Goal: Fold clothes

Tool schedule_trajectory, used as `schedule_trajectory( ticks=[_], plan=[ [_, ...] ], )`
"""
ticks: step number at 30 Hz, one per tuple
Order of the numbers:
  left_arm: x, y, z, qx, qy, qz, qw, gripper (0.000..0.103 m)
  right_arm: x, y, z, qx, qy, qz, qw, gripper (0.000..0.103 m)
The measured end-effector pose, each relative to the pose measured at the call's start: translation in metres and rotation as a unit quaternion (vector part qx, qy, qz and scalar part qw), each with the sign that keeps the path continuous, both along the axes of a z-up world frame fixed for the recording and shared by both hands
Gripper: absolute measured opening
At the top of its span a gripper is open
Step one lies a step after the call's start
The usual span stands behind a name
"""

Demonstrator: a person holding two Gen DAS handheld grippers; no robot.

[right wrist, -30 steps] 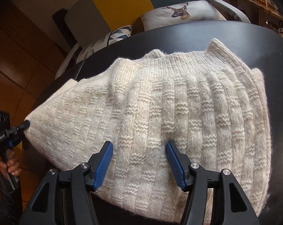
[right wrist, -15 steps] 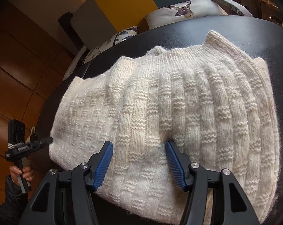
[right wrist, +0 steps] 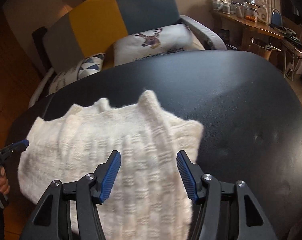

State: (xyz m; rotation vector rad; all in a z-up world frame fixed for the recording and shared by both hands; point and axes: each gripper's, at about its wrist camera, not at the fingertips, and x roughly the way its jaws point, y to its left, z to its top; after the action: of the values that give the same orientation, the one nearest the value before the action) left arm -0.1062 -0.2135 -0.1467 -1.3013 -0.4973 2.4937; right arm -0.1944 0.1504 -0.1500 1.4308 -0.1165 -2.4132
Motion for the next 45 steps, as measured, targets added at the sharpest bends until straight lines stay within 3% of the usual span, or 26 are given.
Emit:
schedule_trajectory(
  ticks=[6,7,8,9,13,15,17,19,23,26,29,32,34,37,39,45],
  plan=[
    [-0.025,0.033,-0.034,-0.046,-0.028,-0.058,0.9969,0.038,-0.040,-0.010,-0.025,0.014,-0.039,0.041,0.998,0.057],
    [-0.029,0.036,-0.039,-0.053,-0.032,-0.061,0.9962,0.038,-0.041,-0.017,-0.029,0.027,-0.040,0.056,0.997,0.040],
    [-0.035,0.037,-0.044,-0.062,-0.036,-0.060,0.9956,0.038,-0.041,-0.025,-0.032,0.049,-0.042,0.072,0.995,0.014],
    [-0.041,0.037,-0.048,-0.070,-0.040,-0.057,0.9951,0.038,-0.039,-0.033,-0.033,0.075,-0.037,0.086,0.993,0.009],
    [-0.055,0.033,-0.051,-0.098,-0.025,-0.030,0.9944,0.038,-0.022,-0.042,-0.023,0.151,0.009,0.102,0.983,0.006],
    [-0.056,0.027,-0.046,-0.131,-0.004,0.006,0.9913,0.034,-0.022,-0.035,-0.039,0.180,-0.005,0.094,0.979,0.006],
    [-0.063,0.017,-0.056,-0.156,-0.014,0.032,0.9872,0.034,-0.019,-0.031,-0.048,0.185,-0.004,0.087,0.979,0.006],
    [-0.068,0.006,-0.073,-0.141,-0.037,0.044,0.9884,0.033,-0.018,-0.029,-0.044,0.172,-0.001,0.078,0.982,0.006],
    [-0.062,0.001,-0.058,-0.131,-0.017,0.047,0.9901,0.031,-0.020,-0.022,-0.041,0.137,-0.002,0.063,0.989,0.009],
    [-0.059,0.006,-0.041,-0.112,0.006,0.014,0.9936,0.032,-0.023,-0.010,-0.039,0.094,-0.012,0.039,0.995,0.012],
    [-0.059,0.027,-0.033,-0.124,0.019,-0.036,0.9914,0.032,-0.026,-0.001,-0.041,0.056,-0.023,0.020,0.998,0.013],
    [-0.070,0.048,-0.054,-0.179,-0.010,-0.050,0.9826,0.033,-0.024,0.017,-0.033,-0.007,-0.033,0.006,0.999,0.017],
    [-0.079,0.053,-0.071,-0.200,-0.040,-0.035,0.9784,0.033,-0.017,0.032,-0.024,-0.059,-0.036,0.009,0.998,0.021],
    [-0.075,0.046,-0.061,-0.167,-0.037,-0.005,0.9853,0.033,0.007,0.059,-0.016,-0.144,-0.052,0.043,0.987,0.026],
    [-0.063,0.045,-0.050,-0.155,-0.025,0.002,0.9877,0.033,0.028,0.075,-0.017,-0.173,-0.063,0.060,0.981,0.027],
    [-0.018,0.091,-0.030,-0.123,0.019,-0.061,0.9903,0.034,0.079,0.088,-0.047,-0.210,-0.109,0.105,0.966,0.030]
  ],
)
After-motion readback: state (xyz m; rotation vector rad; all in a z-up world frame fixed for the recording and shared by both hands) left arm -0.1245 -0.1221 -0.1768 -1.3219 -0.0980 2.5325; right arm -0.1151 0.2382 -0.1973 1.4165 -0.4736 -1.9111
